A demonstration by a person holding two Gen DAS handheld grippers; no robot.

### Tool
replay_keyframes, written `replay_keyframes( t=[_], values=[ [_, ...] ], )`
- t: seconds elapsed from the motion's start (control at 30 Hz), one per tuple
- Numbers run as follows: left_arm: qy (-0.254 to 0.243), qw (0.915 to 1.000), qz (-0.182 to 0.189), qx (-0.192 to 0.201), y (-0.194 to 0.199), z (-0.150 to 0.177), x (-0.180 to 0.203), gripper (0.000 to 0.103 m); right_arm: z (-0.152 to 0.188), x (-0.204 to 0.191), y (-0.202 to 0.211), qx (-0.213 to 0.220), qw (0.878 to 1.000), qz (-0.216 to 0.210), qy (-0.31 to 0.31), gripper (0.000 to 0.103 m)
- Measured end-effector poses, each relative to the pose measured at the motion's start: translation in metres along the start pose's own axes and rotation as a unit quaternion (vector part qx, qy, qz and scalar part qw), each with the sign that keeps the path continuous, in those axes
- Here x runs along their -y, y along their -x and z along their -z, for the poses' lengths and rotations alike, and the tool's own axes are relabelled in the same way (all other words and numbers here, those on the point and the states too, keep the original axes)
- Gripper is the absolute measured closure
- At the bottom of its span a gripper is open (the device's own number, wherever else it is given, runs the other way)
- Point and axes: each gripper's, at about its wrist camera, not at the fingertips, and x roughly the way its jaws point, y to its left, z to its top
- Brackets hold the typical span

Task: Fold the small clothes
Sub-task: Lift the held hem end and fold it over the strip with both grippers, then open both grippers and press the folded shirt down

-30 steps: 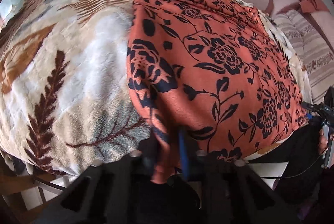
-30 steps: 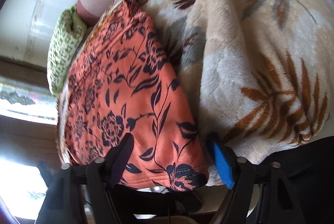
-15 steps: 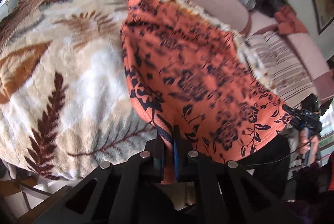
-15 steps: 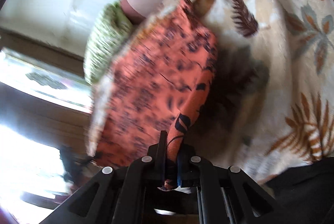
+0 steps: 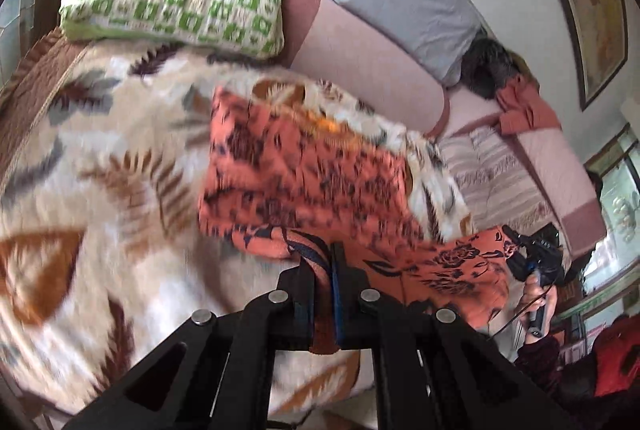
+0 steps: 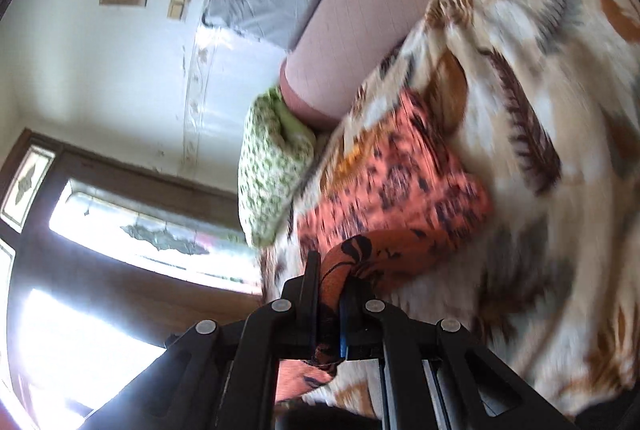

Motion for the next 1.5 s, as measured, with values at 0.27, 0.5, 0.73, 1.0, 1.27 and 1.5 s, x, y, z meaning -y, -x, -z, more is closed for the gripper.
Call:
replay_keyframes(
  t=[0.27, 0.5, 0.73, 1.0, 1.27, 1.5],
  values=[
    [0.064, 0.9979, -0.008, 0.001, -0.067, -0.109, -0.044, 0.097, -0.099, 0.013, -0.086, 0.028, 0.999, 0.006, -0.031, 0.096],
    [0.112, 0.9918, -0.050, -0.036, -0.174, -0.187, -0.097, 0.097, -0.175, 0.064, -0.193, 0.018, 0.994, 0.051, -0.093, 0.095],
    [0.190, 0.9753, -0.087, -0.072, -0.257, -0.191, -0.156, 0.096, -0.196, 0.134, -0.243, 0.003, 0.983, 0.071, -0.167, 0.089],
    [0.218, 0.9735, -0.036, 0.061, -0.194, -0.180, -0.147, 0.065, -0.189, 0.120, -0.163, 0.124, 0.981, 0.074, -0.133, 0.018],
    [0.139, 0.9509, -0.184, 0.206, -0.111, -0.099, -0.054, 0.020, -0.113, -0.007, -0.213, -0.043, 0.983, 0.148, 0.103, 0.030],
    [0.120, 0.9523, -0.277, 0.048, -0.180, -0.043, -0.055, 0.020, 0.022, -0.054, -0.350, -0.215, 0.924, 0.198, 0.245, 0.055]
  ],
)
